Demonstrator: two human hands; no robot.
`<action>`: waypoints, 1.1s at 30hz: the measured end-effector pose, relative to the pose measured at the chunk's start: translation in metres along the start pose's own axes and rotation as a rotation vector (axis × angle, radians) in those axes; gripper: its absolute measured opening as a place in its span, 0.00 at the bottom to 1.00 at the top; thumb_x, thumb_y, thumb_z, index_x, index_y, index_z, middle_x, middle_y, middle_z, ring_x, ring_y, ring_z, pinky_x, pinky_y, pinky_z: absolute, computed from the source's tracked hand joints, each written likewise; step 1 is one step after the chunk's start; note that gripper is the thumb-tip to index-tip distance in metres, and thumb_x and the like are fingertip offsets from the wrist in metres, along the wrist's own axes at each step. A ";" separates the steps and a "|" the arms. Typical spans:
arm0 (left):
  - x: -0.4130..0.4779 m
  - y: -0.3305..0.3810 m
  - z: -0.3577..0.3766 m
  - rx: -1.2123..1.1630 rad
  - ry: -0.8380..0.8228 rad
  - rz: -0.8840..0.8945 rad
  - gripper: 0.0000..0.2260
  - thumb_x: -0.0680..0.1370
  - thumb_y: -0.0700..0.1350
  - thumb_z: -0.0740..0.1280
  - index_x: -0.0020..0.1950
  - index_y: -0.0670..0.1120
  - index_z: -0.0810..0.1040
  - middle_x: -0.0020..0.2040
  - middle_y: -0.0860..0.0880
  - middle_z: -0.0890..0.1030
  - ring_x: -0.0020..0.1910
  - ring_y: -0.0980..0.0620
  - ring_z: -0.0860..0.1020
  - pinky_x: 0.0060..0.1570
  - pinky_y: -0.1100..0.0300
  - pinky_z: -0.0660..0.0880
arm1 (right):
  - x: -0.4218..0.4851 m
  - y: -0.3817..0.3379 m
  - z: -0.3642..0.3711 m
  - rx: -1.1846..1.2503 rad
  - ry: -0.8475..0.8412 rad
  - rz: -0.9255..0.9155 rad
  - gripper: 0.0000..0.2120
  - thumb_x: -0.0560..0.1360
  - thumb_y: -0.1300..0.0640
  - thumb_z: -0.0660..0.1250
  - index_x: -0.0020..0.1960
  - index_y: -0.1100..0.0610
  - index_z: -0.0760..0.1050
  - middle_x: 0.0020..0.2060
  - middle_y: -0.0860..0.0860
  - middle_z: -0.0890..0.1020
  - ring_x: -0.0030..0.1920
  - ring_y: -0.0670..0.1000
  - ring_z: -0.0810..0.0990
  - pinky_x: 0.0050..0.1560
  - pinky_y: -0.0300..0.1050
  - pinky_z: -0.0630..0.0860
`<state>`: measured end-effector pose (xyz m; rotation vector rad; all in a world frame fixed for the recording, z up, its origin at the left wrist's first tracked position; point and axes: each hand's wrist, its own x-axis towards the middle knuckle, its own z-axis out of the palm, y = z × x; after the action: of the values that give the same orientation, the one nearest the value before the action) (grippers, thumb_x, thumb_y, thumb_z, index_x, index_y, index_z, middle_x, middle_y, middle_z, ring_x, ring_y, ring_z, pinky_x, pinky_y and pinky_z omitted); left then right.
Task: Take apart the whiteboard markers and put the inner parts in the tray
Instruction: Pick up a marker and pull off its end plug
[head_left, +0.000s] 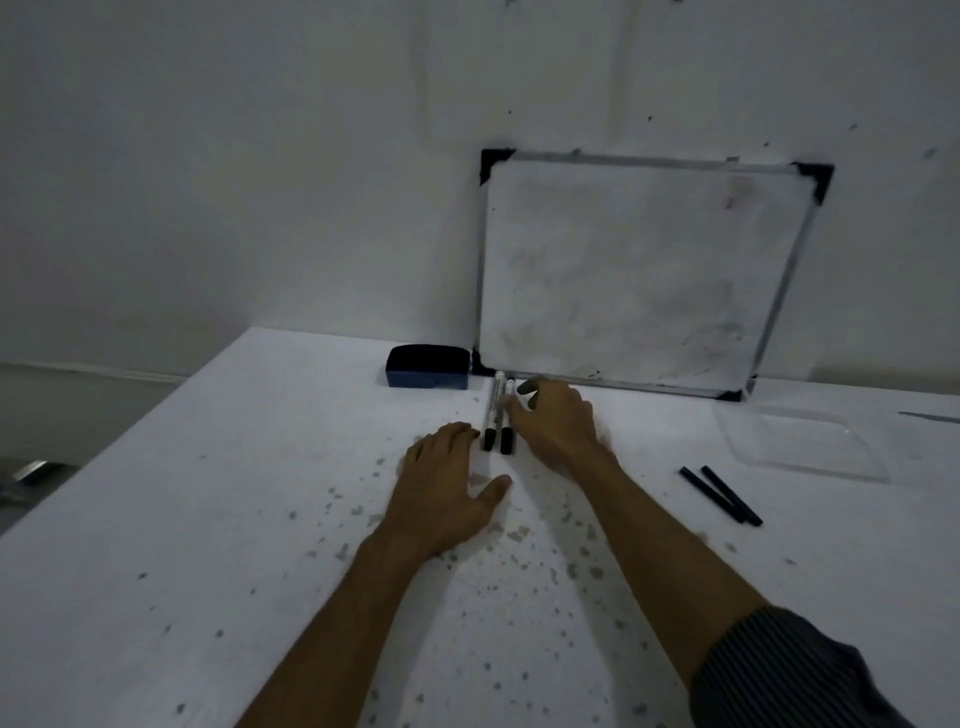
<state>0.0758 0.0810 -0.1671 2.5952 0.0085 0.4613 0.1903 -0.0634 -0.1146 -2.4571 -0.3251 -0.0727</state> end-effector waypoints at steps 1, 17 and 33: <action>0.000 -0.001 0.000 -0.012 0.014 0.017 0.32 0.79 0.63 0.66 0.77 0.46 0.70 0.74 0.47 0.74 0.72 0.45 0.72 0.72 0.56 0.60 | 0.004 -0.003 0.004 -0.002 0.006 0.022 0.21 0.77 0.40 0.68 0.61 0.53 0.83 0.56 0.54 0.86 0.59 0.58 0.82 0.65 0.56 0.74; -0.012 0.029 -0.011 -0.307 0.108 -0.061 0.27 0.84 0.64 0.56 0.79 0.52 0.68 0.80 0.48 0.69 0.80 0.49 0.63 0.79 0.52 0.55 | -0.095 0.027 -0.056 0.365 -0.153 0.121 0.13 0.80 0.55 0.66 0.40 0.60 0.81 0.33 0.55 0.83 0.35 0.49 0.77 0.38 0.43 0.71; -0.049 0.112 0.018 -0.623 -0.073 0.138 0.12 0.87 0.57 0.53 0.67 0.58 0.71 0.50 0.57 0.84 0.47 0.55 0.85 0.43 0.63 0.81 | -0.161 0.096 -0.078 0.261 0.080 -0.309 0.11 0.84 0.40 0.59 0.55 0.42 0.78 0.29 0.47 0.75 0.28 0.43 0.70 0.31 0.41 0.68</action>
<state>0.0263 -0.0297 -0.1444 2.0015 -0.2945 0.3468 0.0610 -0.2189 -0.1325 -2.1236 -0.6348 -0.2437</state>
